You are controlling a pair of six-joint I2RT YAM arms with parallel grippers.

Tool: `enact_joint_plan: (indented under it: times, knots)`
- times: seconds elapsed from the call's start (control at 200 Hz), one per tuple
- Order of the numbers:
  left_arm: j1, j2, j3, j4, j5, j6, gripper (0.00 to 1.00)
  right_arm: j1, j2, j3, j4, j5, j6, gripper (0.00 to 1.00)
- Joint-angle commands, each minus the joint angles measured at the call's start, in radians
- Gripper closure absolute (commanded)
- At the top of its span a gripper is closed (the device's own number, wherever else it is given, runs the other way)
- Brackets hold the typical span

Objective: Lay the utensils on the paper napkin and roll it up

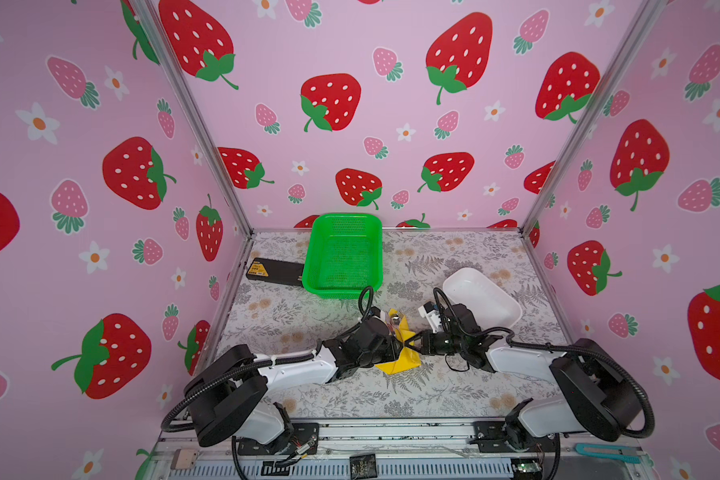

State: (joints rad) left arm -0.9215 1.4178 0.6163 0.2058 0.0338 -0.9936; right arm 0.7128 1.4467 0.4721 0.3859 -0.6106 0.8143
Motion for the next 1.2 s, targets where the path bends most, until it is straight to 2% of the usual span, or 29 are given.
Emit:
enact_joint_plan:
  times: [0.0,0.085,0.465,0.73,0.92,1.075,1.195]
  knots:
    - [0.031,-0.029,-0.054,0.114,0.007,-0.063,0.53,0.023,0.027,0.028,-0.023,-0.005,-0.039,0.90]
    - [0.053,-0.030,-0.085,0.168,0.023,-0.093,0.48,0.029,0.041,0.032,-0.024,-0.009,-0.047,0.89]
    - [0.102,0.073,-0.087,0.310,0.097,-0.151,0.39,0.040,0.070,0.031,-0.031,-0.029,-0.079,0.69]
    - [0.113,0.136,-0.076,0.286,0.126,-0.189,0.42,0.043,0.078,0.027,-0.034,-0.028,-0.083,0.68]
    - [0.117,0.165,-0.078,0.297,0.134,-0.203,0.56,0.043,0.076,0.026,-0.037,-0.025,-0.083,0.68]
    - [0.123,0.177,-0.073,0.293,0.150,-0.193,0.82,0.043,0.046,0.027,-0.066,0.010,-0.086,0.68]
    - [0.123,0.159,-0.079,0.252,0.130,-0.180,0.93,0.034,-0.016,0.033,-0.126,0.068,-0.102,0.68]
